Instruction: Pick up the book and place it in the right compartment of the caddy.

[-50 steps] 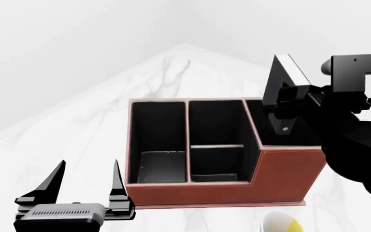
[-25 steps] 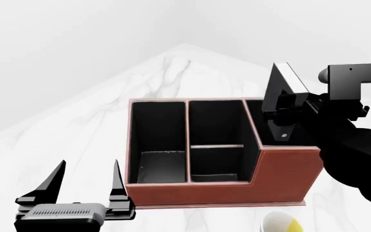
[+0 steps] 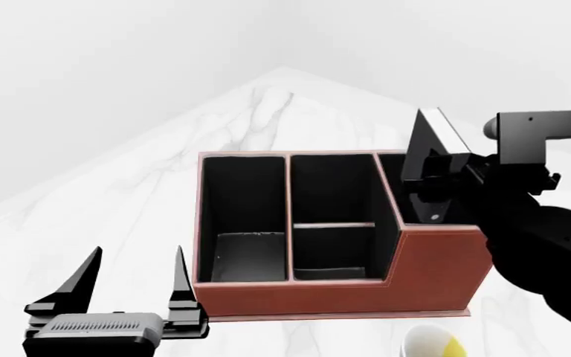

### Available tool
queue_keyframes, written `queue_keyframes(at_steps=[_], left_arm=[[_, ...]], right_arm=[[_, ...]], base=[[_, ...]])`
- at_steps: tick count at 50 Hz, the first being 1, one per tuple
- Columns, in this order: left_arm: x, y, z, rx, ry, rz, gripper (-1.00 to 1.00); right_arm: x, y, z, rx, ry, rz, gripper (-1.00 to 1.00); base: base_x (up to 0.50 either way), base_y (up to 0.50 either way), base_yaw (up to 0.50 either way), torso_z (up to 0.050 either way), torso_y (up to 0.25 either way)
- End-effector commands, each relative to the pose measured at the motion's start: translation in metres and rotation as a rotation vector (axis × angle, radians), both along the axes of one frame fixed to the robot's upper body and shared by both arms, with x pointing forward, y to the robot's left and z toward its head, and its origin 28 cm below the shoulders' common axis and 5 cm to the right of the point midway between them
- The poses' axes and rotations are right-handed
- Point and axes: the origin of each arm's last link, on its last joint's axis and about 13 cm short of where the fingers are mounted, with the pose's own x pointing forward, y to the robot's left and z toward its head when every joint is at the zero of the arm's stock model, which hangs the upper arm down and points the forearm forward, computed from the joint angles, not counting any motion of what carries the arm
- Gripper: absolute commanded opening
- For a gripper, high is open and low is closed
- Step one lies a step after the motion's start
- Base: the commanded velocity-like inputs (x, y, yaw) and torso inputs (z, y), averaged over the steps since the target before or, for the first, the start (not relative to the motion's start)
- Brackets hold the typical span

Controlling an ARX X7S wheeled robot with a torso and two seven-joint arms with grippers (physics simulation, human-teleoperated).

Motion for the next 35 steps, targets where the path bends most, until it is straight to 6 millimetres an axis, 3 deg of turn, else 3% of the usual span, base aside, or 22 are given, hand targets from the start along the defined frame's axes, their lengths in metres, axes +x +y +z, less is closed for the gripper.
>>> queue_keyframes(at_steps=[1,35], left_arm=[[0.0,-0.0001,-0.0001,-0.002,0.001,-0.002,1.0],[0.0002,-0.0002,-0.0004,-0.001,0.002,-0.002,1.0]], right_arm=[[0.0026,-0.0033,0.0029,-0.026,-0.036,-0.02,-1.0],[0.0041,-0.0048,-0.0025,-0.027,-0.024,-0.023,-1.0]], base=[[0.0,0.0,0.0,0.0,0.0],[0.0,0.0,0.0,0.0,0.001]])
